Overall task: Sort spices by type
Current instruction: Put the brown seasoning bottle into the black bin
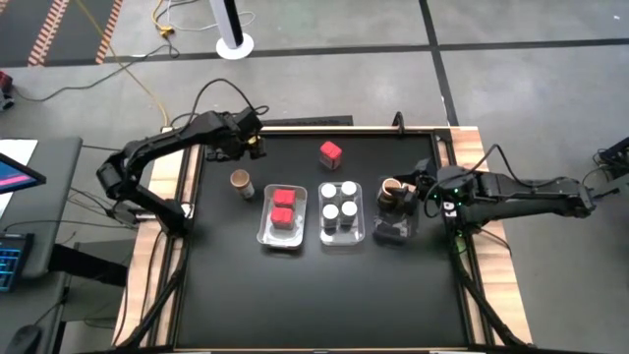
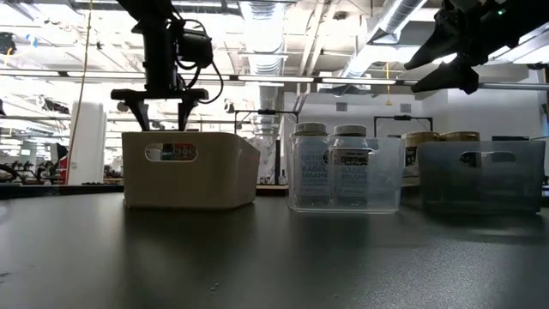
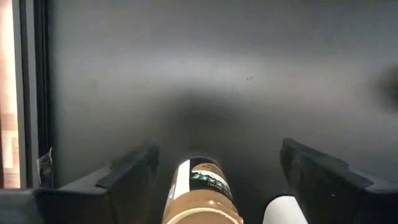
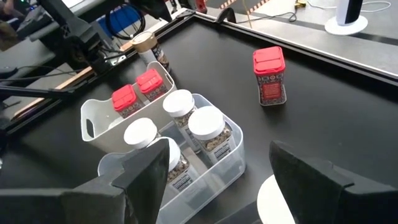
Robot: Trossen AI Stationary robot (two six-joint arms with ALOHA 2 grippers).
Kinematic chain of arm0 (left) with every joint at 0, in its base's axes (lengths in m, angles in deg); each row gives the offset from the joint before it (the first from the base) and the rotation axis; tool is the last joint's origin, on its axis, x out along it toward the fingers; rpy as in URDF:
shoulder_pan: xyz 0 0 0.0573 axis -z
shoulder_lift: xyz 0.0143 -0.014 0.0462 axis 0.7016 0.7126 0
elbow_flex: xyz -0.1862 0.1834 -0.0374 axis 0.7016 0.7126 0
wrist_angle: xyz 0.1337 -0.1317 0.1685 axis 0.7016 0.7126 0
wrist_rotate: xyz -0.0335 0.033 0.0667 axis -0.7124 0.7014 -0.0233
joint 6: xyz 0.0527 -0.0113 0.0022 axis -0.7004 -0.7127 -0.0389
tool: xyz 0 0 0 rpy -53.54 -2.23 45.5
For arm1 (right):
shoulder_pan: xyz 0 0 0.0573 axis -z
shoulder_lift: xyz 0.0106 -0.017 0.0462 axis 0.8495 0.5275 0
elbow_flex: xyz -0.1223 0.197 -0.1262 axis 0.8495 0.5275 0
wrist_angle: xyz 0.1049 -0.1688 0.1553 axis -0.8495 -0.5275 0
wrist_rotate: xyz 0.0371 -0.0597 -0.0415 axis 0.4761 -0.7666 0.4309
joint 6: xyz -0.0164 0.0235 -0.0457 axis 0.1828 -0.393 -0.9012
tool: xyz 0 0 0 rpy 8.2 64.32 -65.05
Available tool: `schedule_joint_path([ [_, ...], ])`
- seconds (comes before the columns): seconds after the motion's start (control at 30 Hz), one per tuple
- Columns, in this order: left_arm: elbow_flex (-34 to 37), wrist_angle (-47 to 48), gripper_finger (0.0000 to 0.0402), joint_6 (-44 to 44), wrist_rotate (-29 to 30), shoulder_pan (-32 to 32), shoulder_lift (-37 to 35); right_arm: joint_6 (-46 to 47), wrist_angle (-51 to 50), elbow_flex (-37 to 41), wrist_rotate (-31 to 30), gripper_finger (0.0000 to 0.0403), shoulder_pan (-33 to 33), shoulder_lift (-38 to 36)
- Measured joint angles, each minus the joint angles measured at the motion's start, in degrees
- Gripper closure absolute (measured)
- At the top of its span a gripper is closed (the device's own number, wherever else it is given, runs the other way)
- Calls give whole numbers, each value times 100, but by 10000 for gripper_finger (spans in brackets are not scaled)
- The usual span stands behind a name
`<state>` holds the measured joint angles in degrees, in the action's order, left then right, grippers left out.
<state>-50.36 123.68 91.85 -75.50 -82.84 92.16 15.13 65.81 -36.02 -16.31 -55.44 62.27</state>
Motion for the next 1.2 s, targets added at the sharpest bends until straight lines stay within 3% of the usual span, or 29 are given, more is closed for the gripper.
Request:
schedule_joint_path([
  [0.23,2,-6,39,339,162,2,-1,0,0,0,0,101,0,0],
  [0.47,2,-19,36,806,-316,43,0,0,0,0,0,101,0,0],
  [0.67,2,187,36,811,-311,194,-1,0,-52,0,0,101,0,0],
  [0.77,2,613,36,920,12,190,0,0,-113,0,0,101,0,2],
  [0.9,17,1046,36,1064,-63,203,-2,0,-229,0,0,101,0,0],
  [1.2,730,-54,36,1570,-608,447,3,0,-336,0,0,101,-2,0],
])
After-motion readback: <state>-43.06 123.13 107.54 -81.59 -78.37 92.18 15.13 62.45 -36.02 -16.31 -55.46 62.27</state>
